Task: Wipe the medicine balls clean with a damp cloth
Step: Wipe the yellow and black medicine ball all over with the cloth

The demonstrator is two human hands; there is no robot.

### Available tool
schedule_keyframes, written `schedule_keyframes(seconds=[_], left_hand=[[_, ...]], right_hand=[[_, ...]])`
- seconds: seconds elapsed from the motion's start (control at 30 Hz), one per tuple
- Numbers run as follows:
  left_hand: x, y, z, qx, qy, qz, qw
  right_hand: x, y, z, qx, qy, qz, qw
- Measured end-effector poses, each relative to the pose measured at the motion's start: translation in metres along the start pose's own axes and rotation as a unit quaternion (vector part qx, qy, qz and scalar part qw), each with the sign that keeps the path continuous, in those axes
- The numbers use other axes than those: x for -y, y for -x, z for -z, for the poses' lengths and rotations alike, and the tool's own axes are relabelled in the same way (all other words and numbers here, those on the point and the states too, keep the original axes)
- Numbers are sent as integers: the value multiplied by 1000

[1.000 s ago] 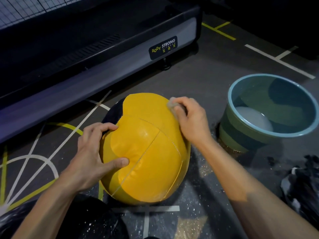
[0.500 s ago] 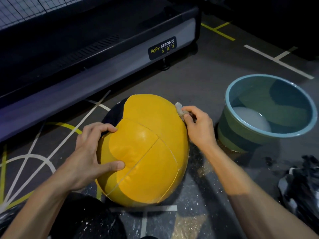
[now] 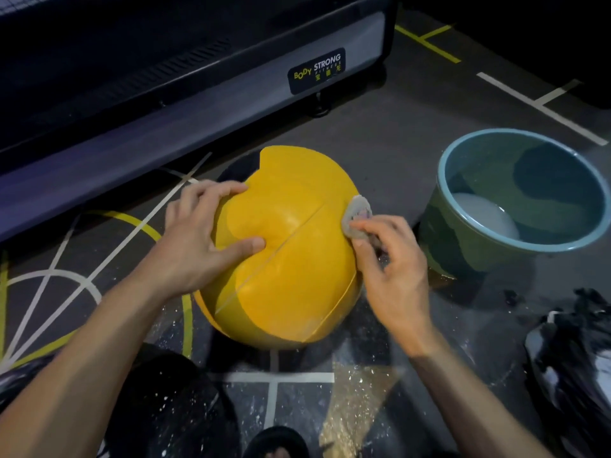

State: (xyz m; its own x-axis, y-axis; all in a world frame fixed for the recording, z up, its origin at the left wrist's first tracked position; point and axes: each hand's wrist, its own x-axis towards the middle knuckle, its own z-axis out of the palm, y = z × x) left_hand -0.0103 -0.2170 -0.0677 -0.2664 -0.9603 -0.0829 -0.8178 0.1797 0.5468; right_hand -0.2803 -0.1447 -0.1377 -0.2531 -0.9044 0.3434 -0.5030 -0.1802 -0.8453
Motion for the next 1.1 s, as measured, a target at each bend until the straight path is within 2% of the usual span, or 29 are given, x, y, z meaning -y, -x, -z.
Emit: schedule_keyframes(seconds=[0.13,0.23,0.3,0.4,0.47,0.53,0.6,0.63,0.7,0.73,0.77,0.83,0.9,0.93,1.03,1.1], left_hand=[[-13,-24,-1,-5,-16,7,1000],[-22,-38,-3,-14,-29,10,999],[-29,-46,-5,-18,-39,12,999],[-43,-59,-14,-43,-59,26,997],[-55,-66,-19,-55,-70,39,995],[-65,-73,-22,-60,-89,50,993],[-71,-81,-21,-55,-101,59,992],[-74,-84,-19,-52,-105,63,991],[-80,-88,-18,-43,-107,70,991],[-84,-91,-19,-39,-108,74,991],[-86,-93,-19,-37,-109,77,990],[-93,-96,-17,-28,-104,87,990],[-99,-97,-13,-14,-82,87,993],[-98,-97,-10,-7,-69,85,994],[-80,-92,-2,37,-6,74,997],[-66,-87,2,81,53,65,993]], right_hand=[[11,39,-9,-16,57,98,993],[14,72,-16,76,80,175,978],[11,75,-9,112,95,169,975],[9,35,12,15,68,86,994],[10,3,20,-46,84,51,994],[16,-2,13,-50,87,68,993],[12,23,1,13,80,160,984],[8,44,-4,78,95,185,975],[0,75,-3,201,139,179,953],[-4,80,1,208,142,163,954],[-6,75,7,181,124,137,966],[-4,51,25,76,81,96,989],[6,14,48,-29,89,64,994],[9,-4,56,-56,92,58,992],[12,-35,57,-102,75,40,991],[13,-32,39,-81,78,60,992]])
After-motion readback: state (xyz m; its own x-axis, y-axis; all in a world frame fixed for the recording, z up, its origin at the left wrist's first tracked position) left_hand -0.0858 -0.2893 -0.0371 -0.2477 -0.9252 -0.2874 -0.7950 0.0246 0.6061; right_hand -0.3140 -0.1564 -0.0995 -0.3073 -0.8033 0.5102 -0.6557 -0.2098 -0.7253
